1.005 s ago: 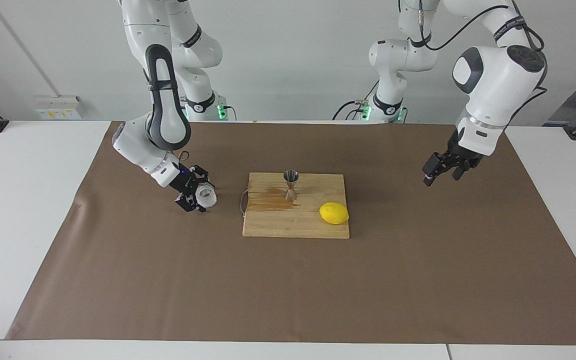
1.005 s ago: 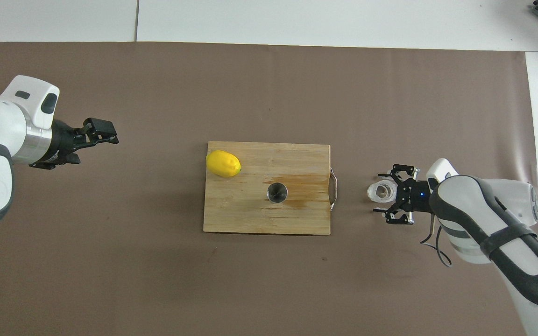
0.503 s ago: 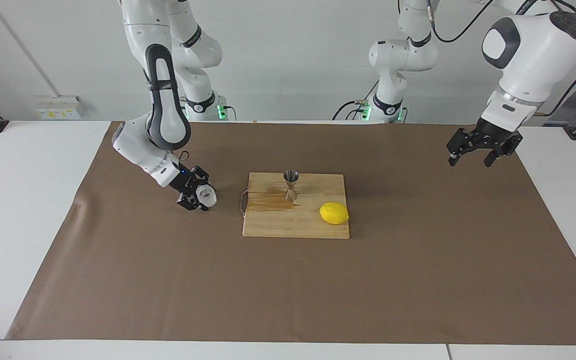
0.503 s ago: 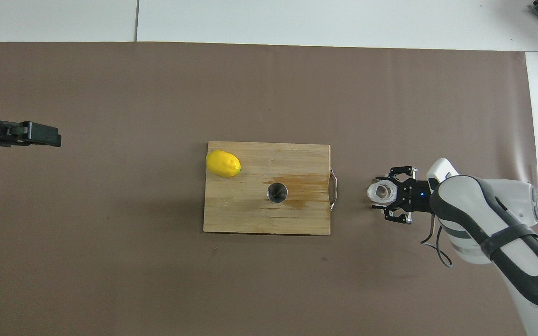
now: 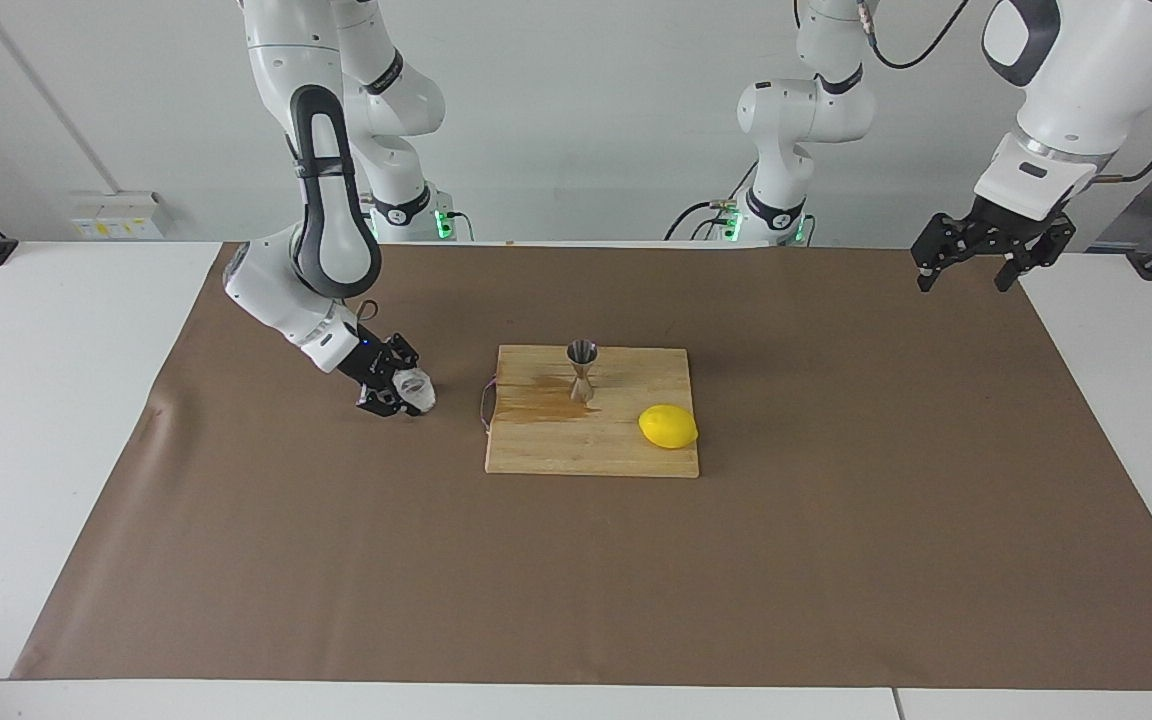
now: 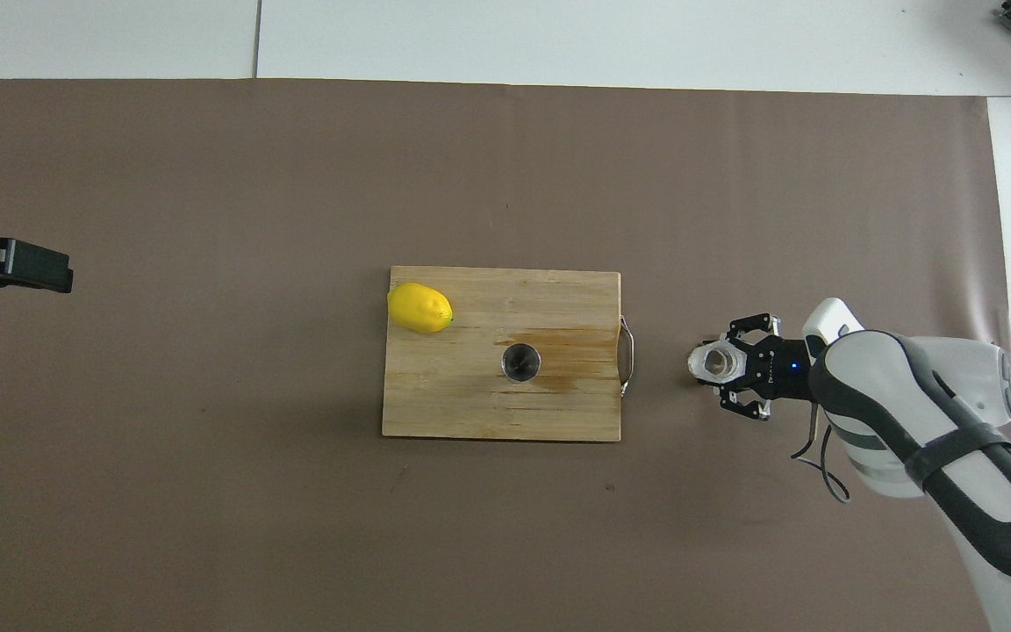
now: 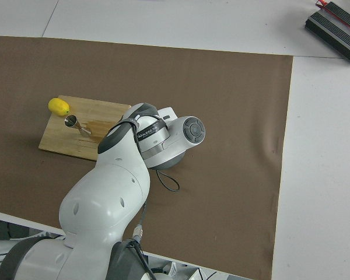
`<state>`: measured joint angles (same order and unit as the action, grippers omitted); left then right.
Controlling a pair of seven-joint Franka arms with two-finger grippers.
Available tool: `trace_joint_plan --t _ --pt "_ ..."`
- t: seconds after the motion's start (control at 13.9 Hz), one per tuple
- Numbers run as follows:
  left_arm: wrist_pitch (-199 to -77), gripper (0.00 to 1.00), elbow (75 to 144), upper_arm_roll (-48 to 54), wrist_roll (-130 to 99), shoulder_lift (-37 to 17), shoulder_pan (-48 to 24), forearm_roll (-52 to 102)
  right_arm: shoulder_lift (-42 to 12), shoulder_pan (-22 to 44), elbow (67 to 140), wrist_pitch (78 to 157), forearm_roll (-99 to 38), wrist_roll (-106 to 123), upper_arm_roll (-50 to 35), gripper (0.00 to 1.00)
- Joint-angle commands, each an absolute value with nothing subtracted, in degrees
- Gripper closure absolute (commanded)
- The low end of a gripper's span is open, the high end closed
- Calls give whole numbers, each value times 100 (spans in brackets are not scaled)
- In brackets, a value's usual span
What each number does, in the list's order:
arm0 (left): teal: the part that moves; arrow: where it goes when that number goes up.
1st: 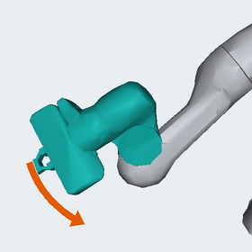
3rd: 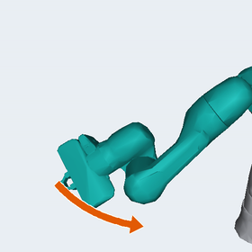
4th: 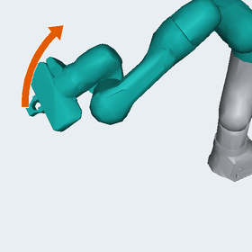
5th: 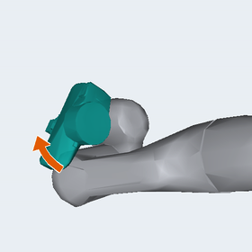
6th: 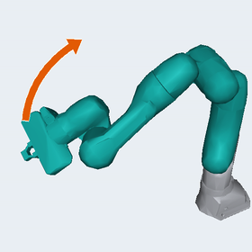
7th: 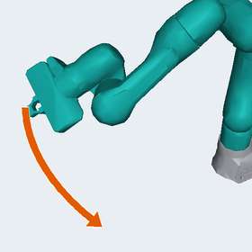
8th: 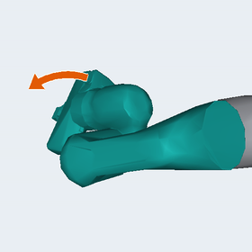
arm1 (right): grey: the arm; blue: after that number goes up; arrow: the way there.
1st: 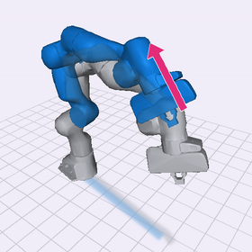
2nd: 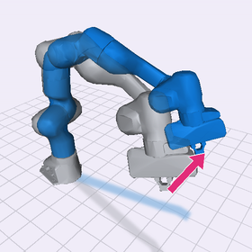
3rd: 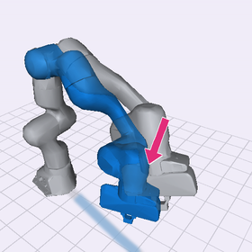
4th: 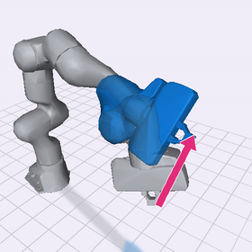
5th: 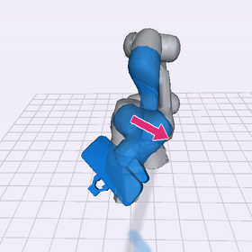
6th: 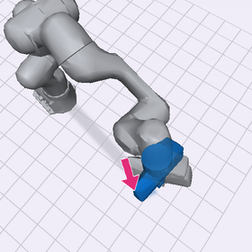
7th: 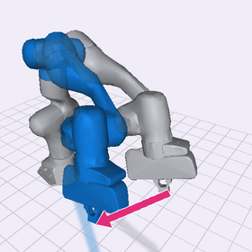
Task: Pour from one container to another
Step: 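Lift the white cup with the right gripper and carry it toward the jigger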
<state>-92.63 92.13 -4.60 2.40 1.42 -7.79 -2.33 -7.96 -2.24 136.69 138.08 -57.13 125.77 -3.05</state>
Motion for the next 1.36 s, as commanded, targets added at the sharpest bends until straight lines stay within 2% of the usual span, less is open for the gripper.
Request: trace_joint_plan --t 0.0,0.14,0.43,0.93,1.29 --pt "-9578 0 9264 -448 211 158 -739 -212 -835 -237 13658 13896 -5889 12701 -352 59" --pt "-9546 0 9010 -501 140 53 -756 280 -817 -237 13632 13887 -5880 12578 -369 59" --pt "-9079 0 8737 -466 316 -26 -756 62 -704 -229 13500 13878 -5880 12130 -536 59" --pt "-9132 0 8991 -501 703 79 -791 88 -659 -229 13026 13860 -5608 11040 -923 61" --pt "-9105 0 9009 -501 694 79 -738 88 -642 -202 12701 13852 -4590 10153 -1063 61"
